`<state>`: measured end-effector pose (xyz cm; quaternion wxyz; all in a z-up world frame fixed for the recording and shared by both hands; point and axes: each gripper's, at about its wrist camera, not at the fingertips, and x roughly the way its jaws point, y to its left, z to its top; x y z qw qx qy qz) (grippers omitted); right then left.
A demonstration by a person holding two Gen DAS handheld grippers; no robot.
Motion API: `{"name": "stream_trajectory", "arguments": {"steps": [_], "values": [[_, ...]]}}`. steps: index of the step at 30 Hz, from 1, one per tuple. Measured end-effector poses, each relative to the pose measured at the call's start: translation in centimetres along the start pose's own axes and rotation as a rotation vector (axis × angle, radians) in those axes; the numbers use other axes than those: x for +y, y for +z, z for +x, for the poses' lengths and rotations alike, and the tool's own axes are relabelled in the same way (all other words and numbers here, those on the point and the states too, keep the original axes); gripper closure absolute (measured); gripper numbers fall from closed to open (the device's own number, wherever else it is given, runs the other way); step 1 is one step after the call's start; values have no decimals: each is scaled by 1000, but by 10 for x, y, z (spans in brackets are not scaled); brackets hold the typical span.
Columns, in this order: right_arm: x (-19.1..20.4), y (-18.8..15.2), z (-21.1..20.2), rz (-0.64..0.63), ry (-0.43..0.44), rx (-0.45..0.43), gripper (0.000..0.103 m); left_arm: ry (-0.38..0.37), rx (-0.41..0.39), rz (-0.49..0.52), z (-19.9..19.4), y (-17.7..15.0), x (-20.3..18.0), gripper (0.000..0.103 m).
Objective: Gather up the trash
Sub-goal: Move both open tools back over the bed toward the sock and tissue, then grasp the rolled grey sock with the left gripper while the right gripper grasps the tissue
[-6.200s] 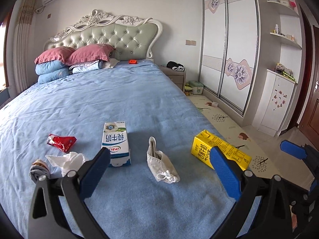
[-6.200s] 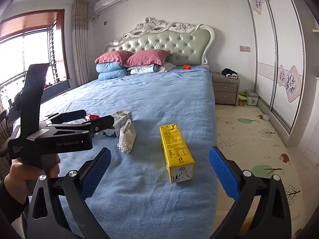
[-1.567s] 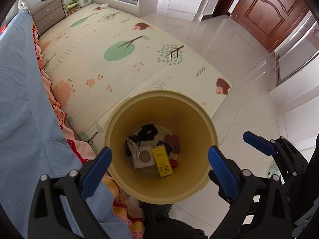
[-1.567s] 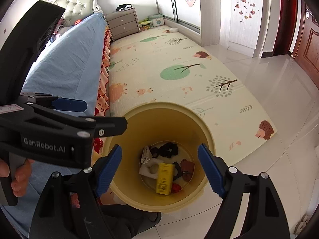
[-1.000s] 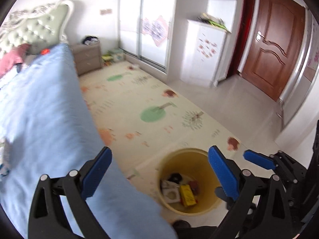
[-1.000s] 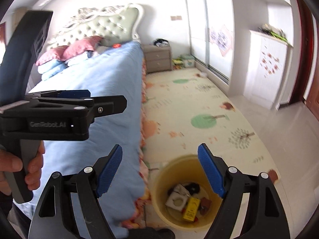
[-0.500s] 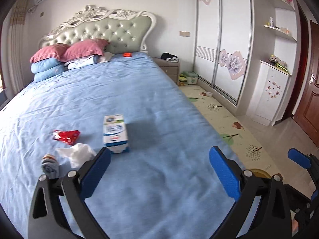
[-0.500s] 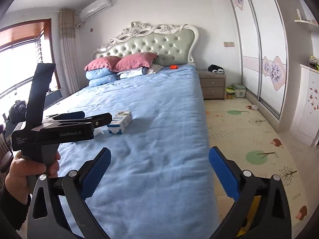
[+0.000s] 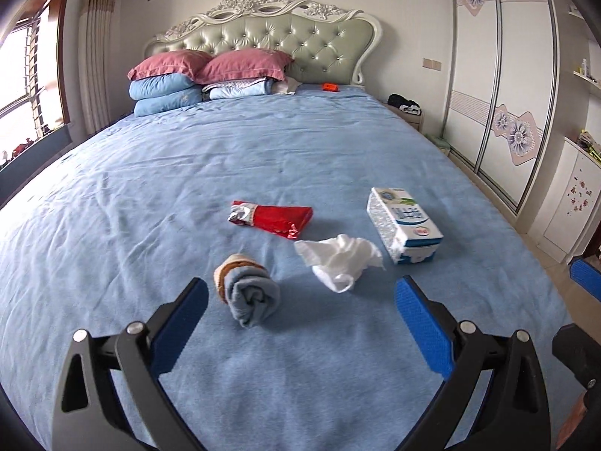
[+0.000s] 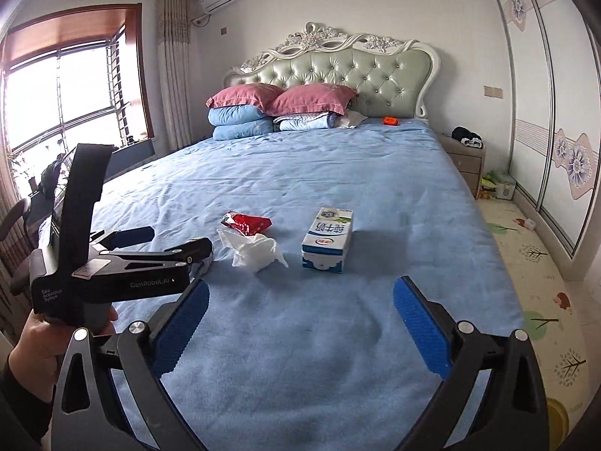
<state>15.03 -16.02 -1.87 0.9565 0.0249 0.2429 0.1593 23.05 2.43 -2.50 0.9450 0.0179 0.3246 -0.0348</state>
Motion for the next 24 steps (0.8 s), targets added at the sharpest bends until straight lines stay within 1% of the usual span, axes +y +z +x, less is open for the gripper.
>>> {"name": "stream_trajectory", "arguments": {"steps": [2, 5, 8, 11, 12, 13, 14, 16, 17, 18, 21, 24], "values": [[6, 4, 11, -3, 7, 16, 8, 2, 21, -28, 11, -2, 15, 4], [14, 9, 28, -2, 31, 50, 8, -37, 54, -71, 26, -4, 34, 4], [22, 13, 38, -15, 55, 67, 8, -26, 62, -72, 37, -5, 43, 4], [30, 18, 47, -42, 54, 67, 8, -24, 77, -82, 51, -3, 50, 4], [33, 19, 50, -49, 53, 69, 8, -33, 90, -86, 56, -3, 51, 7], [35, 21, 53, -55, 52, 70, 8, -43, 108, -88, 63, -2, 52, 15], [36, 22, 56, -61, 52, 71, 8, -54, 127, -89, 70, -1, 52, 20], [41, 23, 60, -77, 48, 69, 8, -65, 167, -89, 84, -1, 51, 42], [43, 24, 63, -87, 50, 65, 8, -66, 184, -89, 91, -1, 52, 48], [45, 25, 65, -97, 51, 62, 8, -63, 192, -95, 95, -2, 54, 55], [52, 25, 76, -127, 56, 74, 10, -95, 175, -124, 92, -1, 62, 64], [60, 26, 96, -148, 83, 119, 16, -86, 138, -110, 81, 2, 68, 64]]}}
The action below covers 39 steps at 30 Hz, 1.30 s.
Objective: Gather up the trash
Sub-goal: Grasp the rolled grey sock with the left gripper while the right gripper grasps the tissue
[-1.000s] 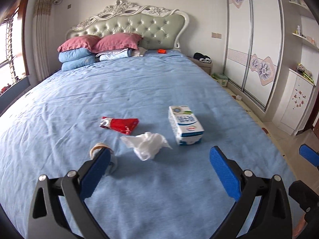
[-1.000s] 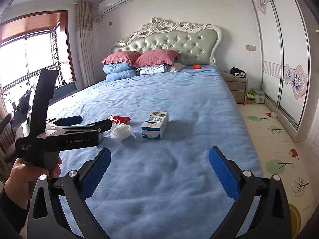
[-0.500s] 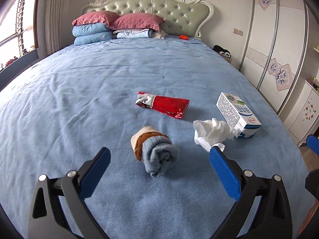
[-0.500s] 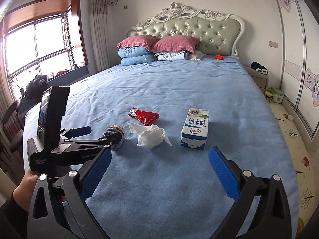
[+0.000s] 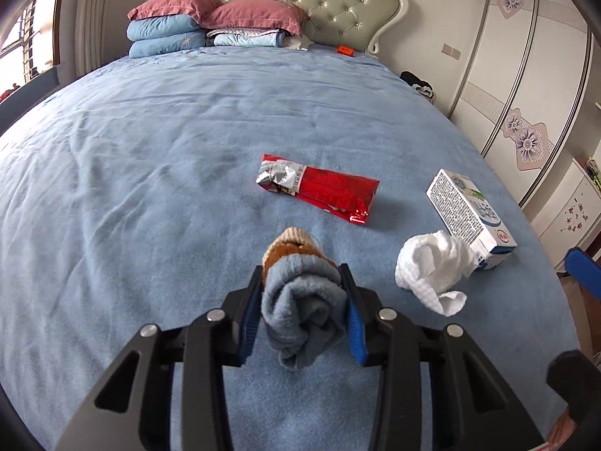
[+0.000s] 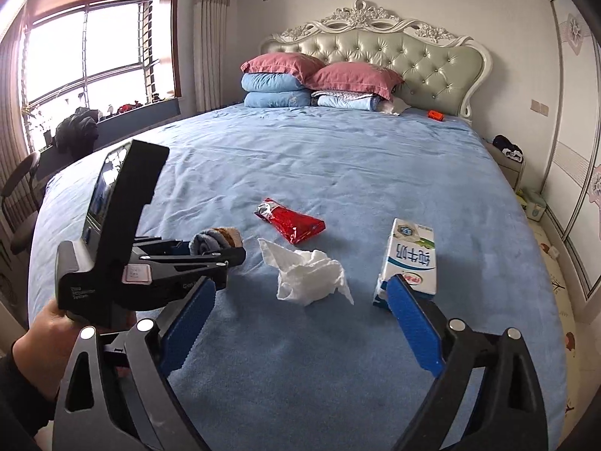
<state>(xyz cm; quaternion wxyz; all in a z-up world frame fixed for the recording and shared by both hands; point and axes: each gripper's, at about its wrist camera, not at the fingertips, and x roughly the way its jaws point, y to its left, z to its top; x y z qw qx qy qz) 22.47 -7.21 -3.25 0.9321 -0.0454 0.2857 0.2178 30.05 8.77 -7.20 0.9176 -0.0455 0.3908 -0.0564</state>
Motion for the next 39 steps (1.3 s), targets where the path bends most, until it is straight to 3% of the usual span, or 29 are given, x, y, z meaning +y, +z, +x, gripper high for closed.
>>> {"name": "stream_trajectory", "arguments": {"steps": [6, 11, 13, 14, 15, 17, 21, 27, 34, 39], "values": [[13, 10, 51, -44, 19, 107, 25, 7, -27, 14, -15, 3, 13, 64], [10, 13, 89, -86, -72, 201, 37, 10, -34, 15, -19, 1, 20, 64], [5, 11, 100, -73, -72, 247, 51, 4, -30, 22, -20, 1, 20, 64], [2, 10, 104, -60, -69, 263, 68, 3, -30, 26, -20, 0, 19, 64], [-1, 9, 105, -49, -66, 271, 77, 1, -31, 31, -21, 0, 17, 64], [-4, 9, 100, -41, -45, 260, 85, -4, -36, 42, -25, -1, 13, 64], [-6, 7, 75, -24, -5, 212, 87, -17, -57, 54, -39, -3, 2, 64], [-19, 1, 4, 4, 33, 99, 87, -76, -115, 119, -83, -7, -38, 64], [-69, -29, -93, 92, 2, 13, 87, -194, -137, 251, -120, -25, -121, 64], [-116, -67, -154, 166, -60, -14, 87, -309, -78, 332, -117, -41, -193, 64]]}}
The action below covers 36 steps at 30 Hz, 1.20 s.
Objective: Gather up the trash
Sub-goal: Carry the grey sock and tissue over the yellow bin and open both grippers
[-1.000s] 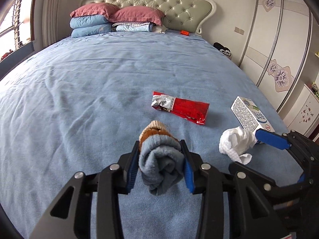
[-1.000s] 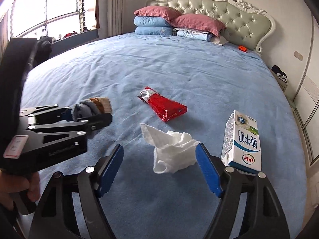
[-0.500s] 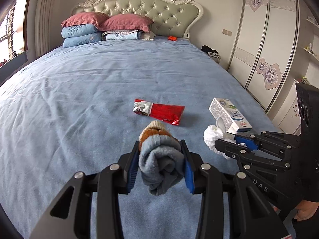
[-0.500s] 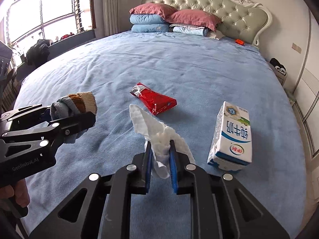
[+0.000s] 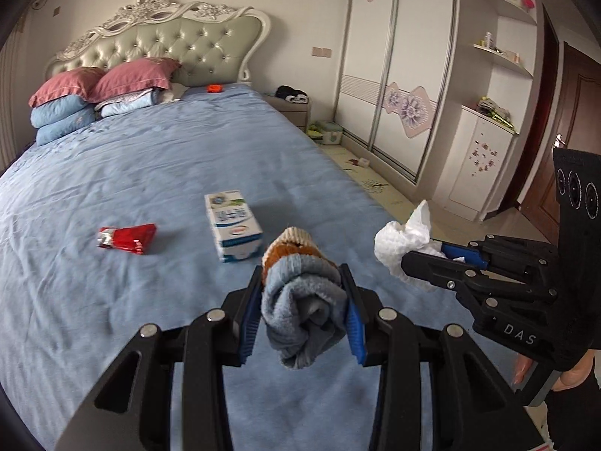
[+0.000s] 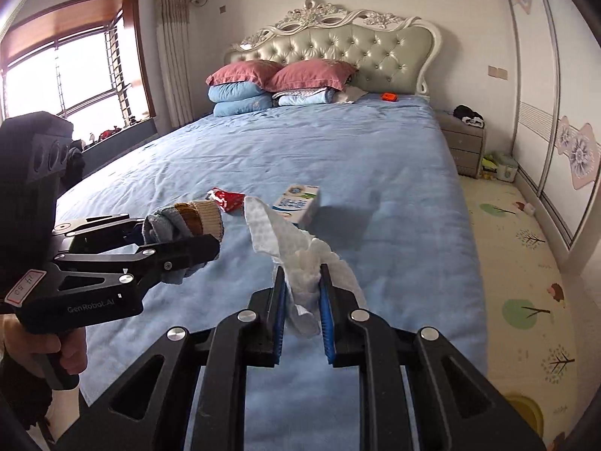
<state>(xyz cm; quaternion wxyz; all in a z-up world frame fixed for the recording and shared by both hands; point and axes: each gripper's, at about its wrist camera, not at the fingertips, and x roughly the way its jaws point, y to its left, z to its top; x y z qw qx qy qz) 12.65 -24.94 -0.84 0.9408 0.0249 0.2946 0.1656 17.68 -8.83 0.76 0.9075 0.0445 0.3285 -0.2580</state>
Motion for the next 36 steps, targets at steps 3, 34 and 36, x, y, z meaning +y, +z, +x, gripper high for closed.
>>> {"name": "stream_trajectory", "arguments": {"steps": [3, 34, 36], "values": [[-38, -18, -32, 50, -48, -15, 87, -56, 31, 59, 20, 0, -48, 64], [-313, -233, -112, 588, -407, 259, 85, -401, 627, 319, 282, -50, -374, 64], [-320, -238, -110, 598, -419, 272, 85, -395, 639, 323, 291, -57, -380, 64]]}}
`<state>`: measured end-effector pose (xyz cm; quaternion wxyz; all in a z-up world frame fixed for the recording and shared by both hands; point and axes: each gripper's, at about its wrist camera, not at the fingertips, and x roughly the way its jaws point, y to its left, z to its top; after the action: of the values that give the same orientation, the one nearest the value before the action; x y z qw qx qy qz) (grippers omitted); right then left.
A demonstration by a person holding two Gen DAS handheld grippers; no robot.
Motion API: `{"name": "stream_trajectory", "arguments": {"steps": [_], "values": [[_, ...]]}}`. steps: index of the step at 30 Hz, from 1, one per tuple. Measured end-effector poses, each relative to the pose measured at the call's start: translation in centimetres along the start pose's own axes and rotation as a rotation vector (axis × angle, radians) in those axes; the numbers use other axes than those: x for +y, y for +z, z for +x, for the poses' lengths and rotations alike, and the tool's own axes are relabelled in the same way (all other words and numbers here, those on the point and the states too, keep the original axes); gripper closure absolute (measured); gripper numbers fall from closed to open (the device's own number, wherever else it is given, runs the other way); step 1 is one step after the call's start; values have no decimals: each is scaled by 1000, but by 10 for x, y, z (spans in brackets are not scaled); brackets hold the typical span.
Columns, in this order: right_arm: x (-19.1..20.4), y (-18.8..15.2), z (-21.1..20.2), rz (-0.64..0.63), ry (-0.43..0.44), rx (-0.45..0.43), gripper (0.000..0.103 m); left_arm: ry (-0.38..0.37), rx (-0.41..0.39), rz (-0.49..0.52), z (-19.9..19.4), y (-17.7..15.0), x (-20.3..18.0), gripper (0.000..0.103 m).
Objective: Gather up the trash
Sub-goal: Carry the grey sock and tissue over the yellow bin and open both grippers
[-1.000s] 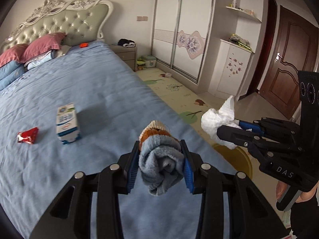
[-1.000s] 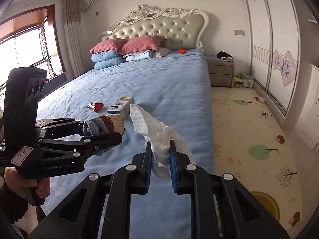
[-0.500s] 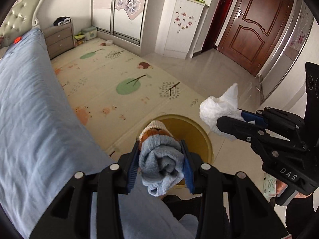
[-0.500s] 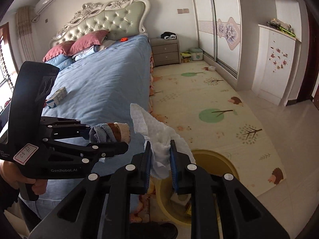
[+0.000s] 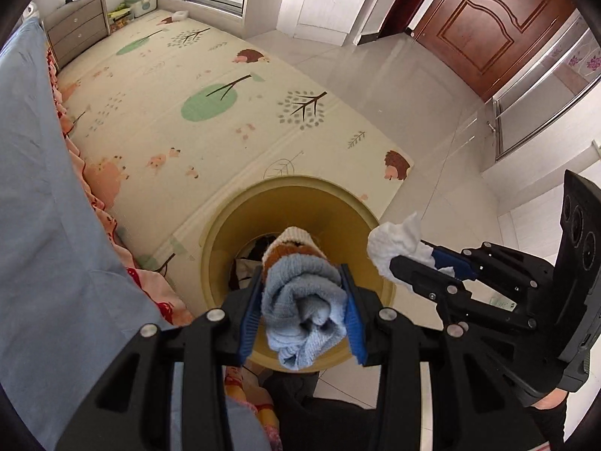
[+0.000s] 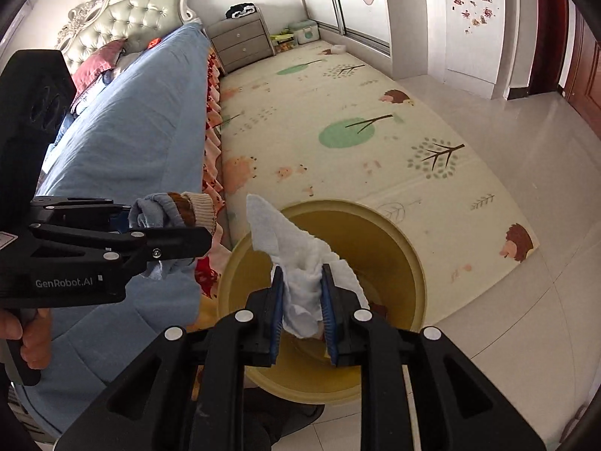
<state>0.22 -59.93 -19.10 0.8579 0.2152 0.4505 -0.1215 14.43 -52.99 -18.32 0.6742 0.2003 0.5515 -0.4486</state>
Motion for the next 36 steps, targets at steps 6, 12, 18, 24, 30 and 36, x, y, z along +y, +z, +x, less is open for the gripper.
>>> {"name": "stream_trajectory", "arguments": {"steps": [6, 12, 18, 24, 30, 36], "values": [[-7, -2, 12, -10, -15, 25, 58, -26, 49, -47, 26, 6, 4, 39], [-10, -12, 15, -10, -20, 30, 29, 15, -47, -14, 8, 6, -2, 5], [-9, -13, 1, 21, 11, 2, 29, -5, -41, 17, 4, 4, -12, 5], [-2, -11, -13, 5, 5, -29, 29, -3, -92, 31, -16, 2, -19, 5], [5, -7, -26, 11, -3, -54, 29, -23, -165, 7, -50, 0, -16, 5], [28, -1, -48, -17, 6, -107, 28, 12, -245, -27, -95, -12, -2, 5]]}}
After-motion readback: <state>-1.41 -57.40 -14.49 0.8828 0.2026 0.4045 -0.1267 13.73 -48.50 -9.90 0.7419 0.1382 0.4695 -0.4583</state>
